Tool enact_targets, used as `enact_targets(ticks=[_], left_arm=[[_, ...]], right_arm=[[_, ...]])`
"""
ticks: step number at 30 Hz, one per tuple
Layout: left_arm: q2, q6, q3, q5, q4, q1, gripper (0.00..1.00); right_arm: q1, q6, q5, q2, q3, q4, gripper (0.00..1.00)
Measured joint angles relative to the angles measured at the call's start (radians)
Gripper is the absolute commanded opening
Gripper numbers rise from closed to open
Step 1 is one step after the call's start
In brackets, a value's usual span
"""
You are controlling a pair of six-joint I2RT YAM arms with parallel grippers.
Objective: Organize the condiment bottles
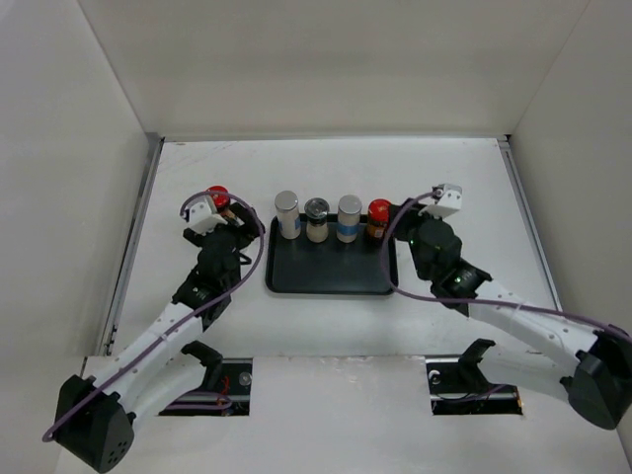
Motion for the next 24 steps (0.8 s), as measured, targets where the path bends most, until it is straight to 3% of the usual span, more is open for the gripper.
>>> enact_targets(ticks=[2, 5, 10, 14, 17, 24], left_arm=[[0.014, 0.001, 0.018, -0.011, -0.058, 0.042, 0.9], [0.053, 0.002, 0.051, -0.014, -0.139, 0.104, 0.9], [0.161, 0.007, 0.101, -0.005, -0.22, 0.15, 0.9], [0.268, 0.017, 0.129, 0.019, -0.232, 0.154, 0.9], [0.33, 0.026, 0.143, 0.033, -0.234, 0.166, 0.87], [0.404, 0.038, 0.148, 0.03, -0.213, 0.19, 0.74]], right_arm=[[0.051, 0.019, 0.002, -0.072, -0.055, 0.013, 0.31], [0.146, 0.039, -0.006, -0.146, -0.117, 0.065, 0.3], [0.208, 0.035, -0.053, -0.135, -0.163, 0.146, 0.44], [0.218, 0.036, -0.088, -0.084, -0.169, 0.174, 0.66], [0.225, 0.034, -0.109, -0.06, -0.17, 0.198, 0.74], [0.225, 0.034, -0.135, -0.048, -0.173, 0.224, 0.77]])
